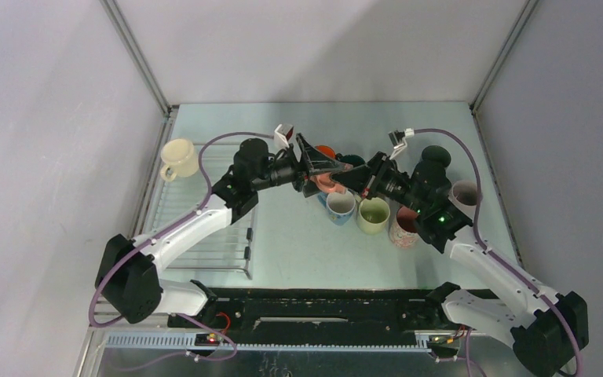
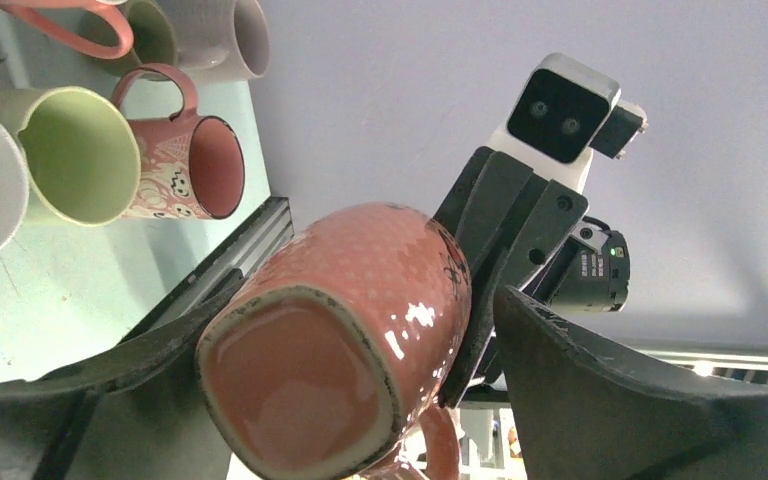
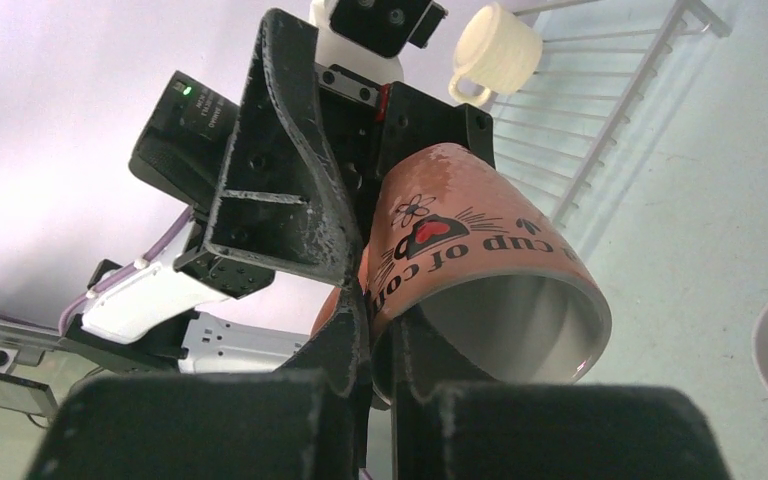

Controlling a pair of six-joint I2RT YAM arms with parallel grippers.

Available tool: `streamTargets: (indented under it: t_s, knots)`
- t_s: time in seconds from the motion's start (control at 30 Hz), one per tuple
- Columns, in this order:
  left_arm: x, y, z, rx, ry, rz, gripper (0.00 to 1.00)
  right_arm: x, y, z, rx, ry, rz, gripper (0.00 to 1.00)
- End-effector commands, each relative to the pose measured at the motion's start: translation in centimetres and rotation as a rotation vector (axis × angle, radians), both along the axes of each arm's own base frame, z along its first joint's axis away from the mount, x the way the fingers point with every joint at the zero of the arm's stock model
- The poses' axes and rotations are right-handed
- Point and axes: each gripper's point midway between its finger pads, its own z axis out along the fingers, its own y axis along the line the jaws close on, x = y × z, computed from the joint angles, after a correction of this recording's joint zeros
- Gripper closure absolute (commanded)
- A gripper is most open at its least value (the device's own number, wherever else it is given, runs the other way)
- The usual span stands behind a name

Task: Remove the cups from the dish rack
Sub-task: Place the cup at the center of the board.

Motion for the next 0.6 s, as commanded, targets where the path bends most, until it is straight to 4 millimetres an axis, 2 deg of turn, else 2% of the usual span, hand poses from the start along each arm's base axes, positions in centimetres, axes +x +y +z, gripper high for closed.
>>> streamTargets:
  t_s: [0.0,0.13,0.23,0.57]
  knots:
    - [-0.2,0.2,2.3,-0.074,-0.045,0.017,0.11,0.2,0.4,1.4,-0.004,-0.062,-0.001,1.0]
    - [0.1,0.5,2.5,-0.078,-0.039,0.041,0.05,0.5,0.3,1.6,-0.015,-0.07,-0.017,1.0]
    - [0.9,1.3,1.7,-0.037,-0.031,0.081,0.01,0.8,0.1,1.7,-0.039,-0.071,-0.035,1.0]
    - [3.3,5.0,0.2,0.121,-0.084,0.205,0.0,1.4,-1.0,1.6,-0.131,-0.057,-0.109,1.0]
